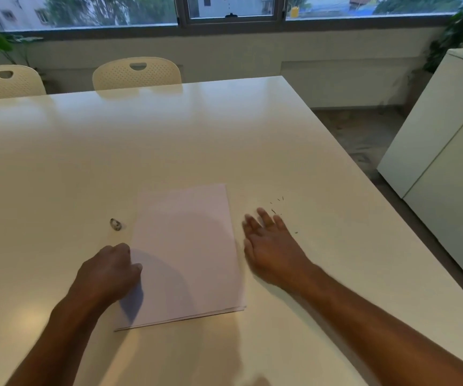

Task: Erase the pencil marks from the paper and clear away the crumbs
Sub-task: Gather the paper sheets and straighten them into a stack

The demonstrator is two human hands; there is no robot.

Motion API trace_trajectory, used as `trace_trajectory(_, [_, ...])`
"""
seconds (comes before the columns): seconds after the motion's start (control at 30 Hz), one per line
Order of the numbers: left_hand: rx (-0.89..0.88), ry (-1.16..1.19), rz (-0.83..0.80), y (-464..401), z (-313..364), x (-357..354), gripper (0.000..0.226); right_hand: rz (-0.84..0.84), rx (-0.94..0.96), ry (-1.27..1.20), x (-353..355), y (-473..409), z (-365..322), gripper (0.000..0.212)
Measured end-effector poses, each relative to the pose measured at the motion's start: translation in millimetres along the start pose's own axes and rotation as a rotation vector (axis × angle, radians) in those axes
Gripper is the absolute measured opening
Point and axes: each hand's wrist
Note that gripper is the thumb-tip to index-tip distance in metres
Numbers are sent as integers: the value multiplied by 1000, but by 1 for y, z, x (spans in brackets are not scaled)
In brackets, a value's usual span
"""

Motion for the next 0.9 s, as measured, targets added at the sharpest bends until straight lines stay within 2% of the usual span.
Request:
trace_trajectory(0.17, [20, 35, -3, 0, 2, -5, 15, 117, -248, 71, 27, 8, 58, 87])
trace_trajectory(0.23, [29, 50, -8, -2, 1, -8, 15, 116, -196, 21, 27, 24, 48, 90])
trace_trajectory(0.3, [41, 61, -18, -3, 0, -9, 15, 55, -78, -61, 17, 46, 21, 87])
trace_trajectory(0.37, [48, 75, -21, -3, 0, -10, 14, -3, -36, -72, 5, 59, 8, 87])
trace_trajectory(0.5, [50, 88, -21, -1, 2, -9, 14, 110, -244, 4, 8, 28, 52, 92])
trace_trajectory(0.6, [45, 107, -11, 0, 3, -9, 13, 193, -372, -82, 21, 10, 90, 80])
trace_trajectory(0.7, [43, 120, -15, 0, 3, -8, 12, 267, -324, -195, 22, 29, 84, 88])
trace_trajectory(0.8, [42, 127, -13, -1, 2, -11, 13, 119, -154, -114, 13, 67, 40, 108])
trace_trajectory(0.87, [43, 130, -15, -1, 2, -11, 13, 50, -117, -32, 6, 74, 30, 109])
trace_trajectory(0.9, [43, 129, -17, -1, 2, -11, 14, 67, -141, -14, 6, 66, 38, 108])
Point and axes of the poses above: each hand's wrist, its own y-axis away from the middle knuckle, its own x-axis out of the back of the hand, z = x × y, and after that the axes turned 10 degrees about -y, right-handed
